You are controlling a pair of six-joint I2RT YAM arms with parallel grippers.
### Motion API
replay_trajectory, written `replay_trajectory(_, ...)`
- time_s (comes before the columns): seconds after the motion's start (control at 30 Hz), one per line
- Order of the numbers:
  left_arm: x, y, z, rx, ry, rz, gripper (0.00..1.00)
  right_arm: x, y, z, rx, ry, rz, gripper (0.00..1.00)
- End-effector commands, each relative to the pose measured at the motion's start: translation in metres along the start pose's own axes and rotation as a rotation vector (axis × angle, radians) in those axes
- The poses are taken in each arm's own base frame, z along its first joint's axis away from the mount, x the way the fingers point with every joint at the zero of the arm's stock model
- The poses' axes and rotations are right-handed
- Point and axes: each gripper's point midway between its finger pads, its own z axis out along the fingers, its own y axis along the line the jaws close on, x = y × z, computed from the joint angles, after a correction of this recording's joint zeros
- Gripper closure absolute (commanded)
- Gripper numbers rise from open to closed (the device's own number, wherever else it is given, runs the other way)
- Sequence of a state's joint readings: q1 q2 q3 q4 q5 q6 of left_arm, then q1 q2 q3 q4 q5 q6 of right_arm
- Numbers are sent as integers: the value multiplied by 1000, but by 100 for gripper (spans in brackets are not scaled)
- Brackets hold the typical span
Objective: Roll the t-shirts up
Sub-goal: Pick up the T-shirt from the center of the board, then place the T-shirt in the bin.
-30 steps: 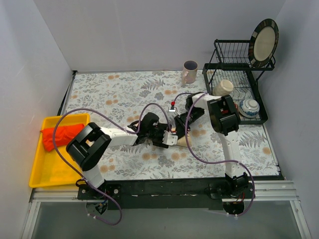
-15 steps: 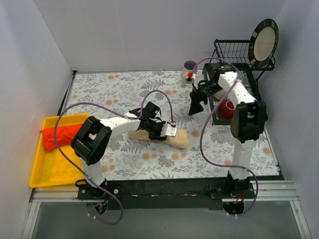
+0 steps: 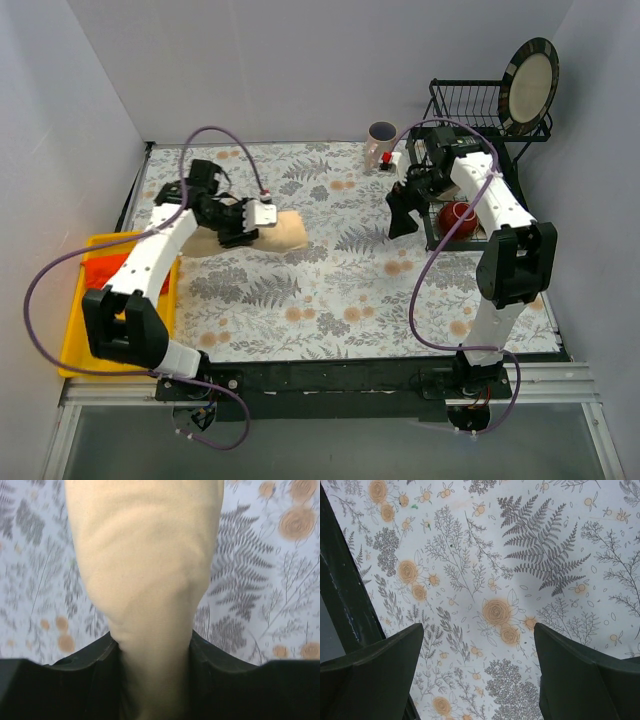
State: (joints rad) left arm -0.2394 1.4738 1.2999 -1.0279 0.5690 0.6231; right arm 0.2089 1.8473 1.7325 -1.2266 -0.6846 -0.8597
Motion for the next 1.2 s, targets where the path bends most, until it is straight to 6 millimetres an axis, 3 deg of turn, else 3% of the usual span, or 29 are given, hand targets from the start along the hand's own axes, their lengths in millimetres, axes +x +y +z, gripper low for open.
replay_trajectory(0.0, 36, -10, -68, -81, 38, 6, 100, 6, 5, -8, 34, 22, 2, 1)
replay_trajectory(0.03, 49, -17, -81, -84, 59, -21, 100, 10, 7, -9, 33, 32, 11, 1)
replay_trajectory(0.07, 72, -14, -100, -123, 91, -30, 100, 12, 8, -8, 31, 41, 12, 2)
replay_trajectory(0.1, 80, -9, -116, -149, 110, -32, 100, 15, 8, -9, 37, 51, 14, 1)
replay_trajectory(0.17, 115, -10, -143, -200, 144, -177, 100, 22, 13, -7, 29, 60, 26, 1)
replay_trajectory(0.33, 182, -4, -212, -341, 279, -89, 100, 38, 19, -3, 26, 92, 45, 1)
replay_trajectory(0.37, 209, -10, -224, -366, 288, -139, 100, 43, 20, -2, 25, 103, 52, 1)
replay_trajectory(0.43, 233, -12, -241, -371, 334, -105, 100, 46, 22, -4, 35, 112, 49, 2)
replay_trajectory(0.47, 255, -22, -245, -360, 347, -142, 100, 50, 24, -3, 31, 122, 55, 1)
replay_trajectory(0.53, 271, -31, -256, -371, 364, -106, 100, 54, 26, -4, 32, 139, 58, 1)
replay_trajectory(0.63, 277, -46, -250, -346, 368, -8, 100, 58, 25, -5, 47, 156, 61, 1)
replay_trajectory(0.77, 267, -69, -216, -296, 325, 68, 100, 65, 22, -4, 62, 186, 75, 1)
replay_trajectory(1.0, 259, -87, -175, -284, 206, 15, 100, 76, 24, -1, 61, 232, 98, 1)
replay_trajectory(1.17, 261, -87, -149, -306, 182, 45, 100, 86, 23, 3, 48, 273, 121, 2)
